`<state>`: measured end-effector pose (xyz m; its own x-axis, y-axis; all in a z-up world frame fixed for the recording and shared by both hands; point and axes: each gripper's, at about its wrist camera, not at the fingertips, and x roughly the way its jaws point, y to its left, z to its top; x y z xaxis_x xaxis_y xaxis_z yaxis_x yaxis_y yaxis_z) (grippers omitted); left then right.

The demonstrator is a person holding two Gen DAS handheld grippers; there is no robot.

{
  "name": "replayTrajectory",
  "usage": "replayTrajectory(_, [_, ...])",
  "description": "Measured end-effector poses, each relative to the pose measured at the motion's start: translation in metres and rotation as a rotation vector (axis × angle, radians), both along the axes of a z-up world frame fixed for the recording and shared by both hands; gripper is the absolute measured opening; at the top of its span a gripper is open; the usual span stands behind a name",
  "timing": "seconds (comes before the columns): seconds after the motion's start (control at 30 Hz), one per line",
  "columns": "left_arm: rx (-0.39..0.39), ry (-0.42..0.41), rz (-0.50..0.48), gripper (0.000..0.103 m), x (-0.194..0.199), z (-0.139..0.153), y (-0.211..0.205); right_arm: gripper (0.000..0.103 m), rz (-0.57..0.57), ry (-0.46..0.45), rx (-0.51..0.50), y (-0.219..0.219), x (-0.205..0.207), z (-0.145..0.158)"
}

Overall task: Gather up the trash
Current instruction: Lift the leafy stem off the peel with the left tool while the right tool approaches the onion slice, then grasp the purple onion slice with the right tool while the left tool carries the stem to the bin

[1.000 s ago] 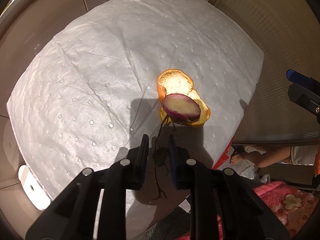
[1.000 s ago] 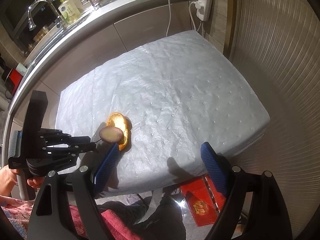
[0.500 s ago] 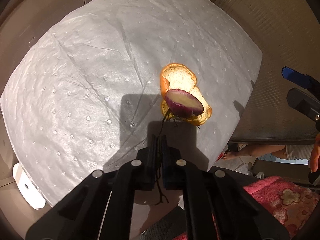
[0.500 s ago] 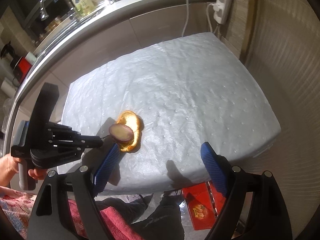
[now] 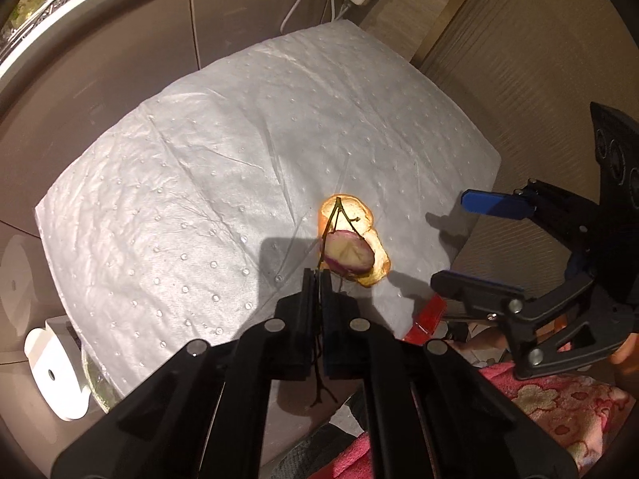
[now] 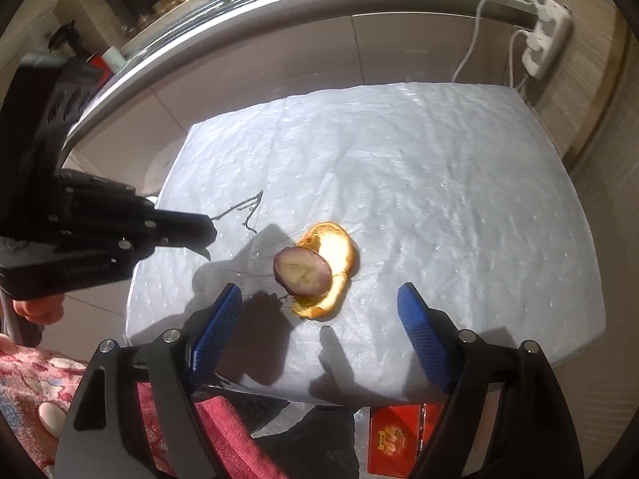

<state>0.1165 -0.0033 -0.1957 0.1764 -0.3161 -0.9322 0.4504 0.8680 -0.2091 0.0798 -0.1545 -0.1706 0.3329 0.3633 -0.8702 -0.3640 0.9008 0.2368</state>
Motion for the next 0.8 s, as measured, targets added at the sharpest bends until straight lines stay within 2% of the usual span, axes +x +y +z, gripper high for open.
replayTrajectory(0.17, [-0.010, -0.035, 0.073, 0.003, -0.009, 0.020, 0.026, 0.068, 0.147, -0.016, -0.075, 0.033, 0.007, -0.015])
replayTrajectory(0.3, [-0.012, -0.062, 0.146, 0.003, -0.016, 0.036, 0.056, 0.064, 0.206, 0.005, -0.129, 0.050, 0.015, -0.035])
replayTrajectory(0.37, [-0.011, -0.070, 0.188, 0.003, -0.022, 0.042, 0.074, 0.062, 0.210, 0.023, -0.154, 0.052, 0.020, -0.046])
replayTrajectory(0.5, [-0.005, -0.060, 0.277, 0.003, -0.028, 0.038, 0.106, 0.048, 0.198, 0.073, -0.190, 0.047, 0.028, -0.063])
replayTrajectory(0.57, [-0.002, -0.048, 0.313, 0.003, -0.032, 0.035, 0.123, 0.047, 0.188, 0.095, -0.172, 0.044, 0.031, -0.066])
replayTrajectory(0.67, [0.000, -0.035, 0.374, 0.003, -0.036, 0.029, 0.149, 0.036, 0.171, 0.123, -0.135, 0.043, 0.036, -0.065])
replayTrajectory(0.77, [-0.003, -0.025, 0.432, 0.003, -0.043, 0.026, 0.176, 0.033, 0.146, 0.142, -0.106, 0.044, 0.041, -0.063])
replayTrajectory(0.8, [-0.001, -0.024, 0.450, 0.003, -0.044, 0.024, 0.185, 0.026, 0.133, 0.150, -0.087, 0.043, 0.042, -0.061])
